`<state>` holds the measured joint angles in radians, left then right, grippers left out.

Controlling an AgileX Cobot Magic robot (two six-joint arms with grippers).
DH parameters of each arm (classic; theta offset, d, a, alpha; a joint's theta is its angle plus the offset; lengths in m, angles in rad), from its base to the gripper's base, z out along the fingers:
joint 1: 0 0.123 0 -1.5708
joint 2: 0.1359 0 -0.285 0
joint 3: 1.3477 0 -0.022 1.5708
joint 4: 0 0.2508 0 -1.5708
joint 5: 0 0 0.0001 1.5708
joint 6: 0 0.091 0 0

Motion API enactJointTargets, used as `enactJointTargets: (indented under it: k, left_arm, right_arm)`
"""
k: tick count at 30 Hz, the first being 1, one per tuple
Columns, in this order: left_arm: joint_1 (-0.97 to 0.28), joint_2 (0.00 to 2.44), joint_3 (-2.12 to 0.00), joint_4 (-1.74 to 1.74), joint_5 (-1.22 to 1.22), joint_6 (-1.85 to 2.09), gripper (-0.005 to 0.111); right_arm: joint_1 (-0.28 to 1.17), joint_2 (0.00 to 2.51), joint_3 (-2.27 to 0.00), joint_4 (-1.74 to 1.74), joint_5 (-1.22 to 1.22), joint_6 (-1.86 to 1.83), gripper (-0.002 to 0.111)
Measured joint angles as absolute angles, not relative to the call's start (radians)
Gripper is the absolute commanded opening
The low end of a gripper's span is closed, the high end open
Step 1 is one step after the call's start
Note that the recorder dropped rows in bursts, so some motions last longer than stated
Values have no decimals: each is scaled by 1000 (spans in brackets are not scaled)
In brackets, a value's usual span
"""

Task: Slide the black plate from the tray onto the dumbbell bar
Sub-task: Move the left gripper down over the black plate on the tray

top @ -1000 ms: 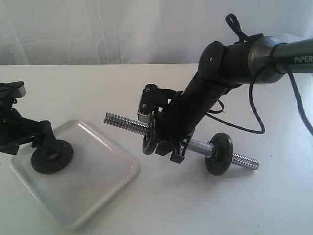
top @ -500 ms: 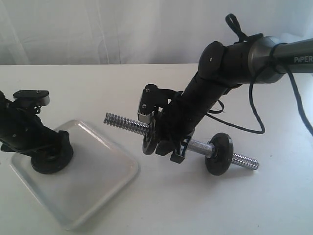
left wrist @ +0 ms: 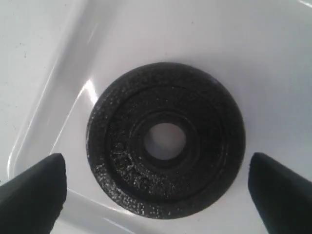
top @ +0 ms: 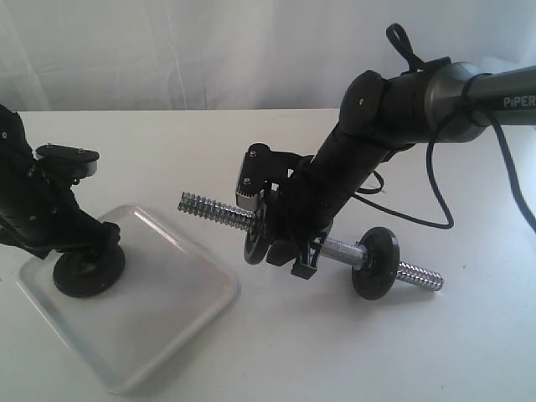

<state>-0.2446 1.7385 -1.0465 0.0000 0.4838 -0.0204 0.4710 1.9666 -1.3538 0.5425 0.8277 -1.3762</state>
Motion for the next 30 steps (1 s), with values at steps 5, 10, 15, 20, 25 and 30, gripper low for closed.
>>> enactJointTargets:
  k: [5, 10, 15, 20, 25, 30]
  left_arm:
    - [-246, 1738, -1047, 87, 479, -70, 100]
    - [-246, 1741, -1047, 97, 479, -77, 104]
    - [-246, 1763, -1047, 97, 479, -77, 105]
    - [-246, 1785, -1053, 93, 445, -81, 105]
    - [-246, 1795, -1055, 7, 435, -66, 105]
    - [-246, 1802, -1098, -42, 501, -36, 105]
  right_arm:
    - [471, 1967, -1354, 542, 828, -1376, 0]
    - [471, 1967, -1354, 542, 828, -1376, 0]
    - [471, 1967, -1354, 542, 828, -1376, 0]
    - [471, 1967, -1354, 542, 828, -1376, 0]
    - [471, 1967, -1354, 542, 824, -1374, 0]
    - [471, 1967, -1354, 541, 815, -1371, 0]
